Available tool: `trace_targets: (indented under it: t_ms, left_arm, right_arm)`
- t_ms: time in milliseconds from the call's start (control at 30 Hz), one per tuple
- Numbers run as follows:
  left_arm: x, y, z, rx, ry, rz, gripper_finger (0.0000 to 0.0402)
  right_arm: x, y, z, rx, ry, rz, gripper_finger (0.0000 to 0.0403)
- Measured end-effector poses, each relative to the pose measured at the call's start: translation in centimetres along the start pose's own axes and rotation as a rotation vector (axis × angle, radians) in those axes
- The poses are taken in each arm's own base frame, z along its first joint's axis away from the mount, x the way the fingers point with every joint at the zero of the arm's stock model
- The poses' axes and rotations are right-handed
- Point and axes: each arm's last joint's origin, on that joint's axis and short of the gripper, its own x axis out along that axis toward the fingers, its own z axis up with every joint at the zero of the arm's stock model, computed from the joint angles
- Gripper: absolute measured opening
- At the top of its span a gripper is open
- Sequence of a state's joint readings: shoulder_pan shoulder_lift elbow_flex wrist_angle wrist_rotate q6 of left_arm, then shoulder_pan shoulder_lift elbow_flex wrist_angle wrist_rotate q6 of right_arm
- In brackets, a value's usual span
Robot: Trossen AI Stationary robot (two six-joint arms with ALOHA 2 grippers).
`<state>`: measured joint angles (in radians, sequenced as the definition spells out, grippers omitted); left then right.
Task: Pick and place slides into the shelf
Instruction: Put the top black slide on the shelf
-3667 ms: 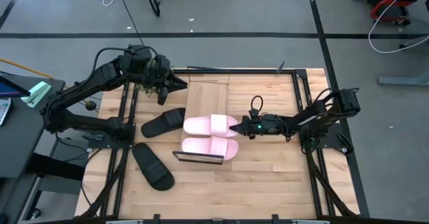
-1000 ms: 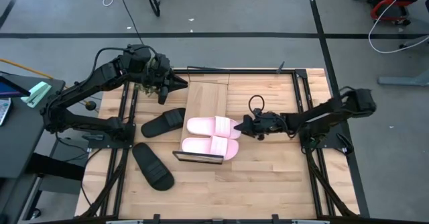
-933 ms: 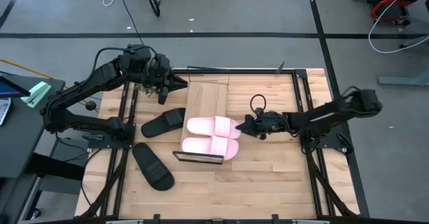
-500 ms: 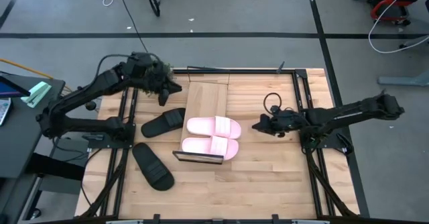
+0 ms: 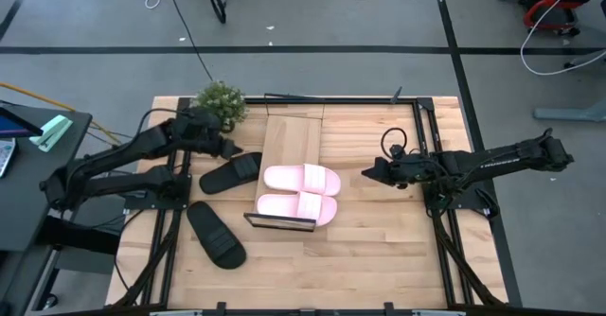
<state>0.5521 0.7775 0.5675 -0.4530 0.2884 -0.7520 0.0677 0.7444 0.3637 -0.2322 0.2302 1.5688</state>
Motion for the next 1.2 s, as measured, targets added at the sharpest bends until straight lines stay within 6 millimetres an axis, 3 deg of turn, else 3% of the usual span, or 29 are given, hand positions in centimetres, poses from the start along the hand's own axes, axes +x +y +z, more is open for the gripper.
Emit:
trace_targets:
  t_ms: [233,467,733,867,1000,1200]
  left_arm:
    - [-0.9,2.5,-2.7,-0.144,0.086,0.184,0.0013]
    - [-1.0,3.7,-3.8,-0.19,0.093,0.273,0.0009]
    - [0.2,5.7,-5.6,-0.327,0.164,0.32,0.0049]
    - [1.3,6.0,-5.7,-0.389,0.123,0.233,0.0076]
    - [2.1,5.9,-5.3,-0.44,0.048,0.105,0.0114]
    - [2.4,6.3,-5.6,-0.456,0.051,0.112,0.0182]
  right_arm:
    - [0.0,-0.1,0.0,-0.003,-0.008,-0.009,0.0252]
    - [0.0,-0.1,0.1,-0.022,-0.024,-0.01,0.0252]
    - [0.0,-0.2,0.1,-0.041,-0.03,-0.017,0.0252]
    - [0.0,-0.2,0.1,-0.05,-0.035,-0.017,0.0252]
    - [0.0,-0.2,0.1,-0.051,-0.035,-0.017,0.0252]
    - [0.0,-0.2,0.1,-0.048,-0.035,-0.016,0.0252]
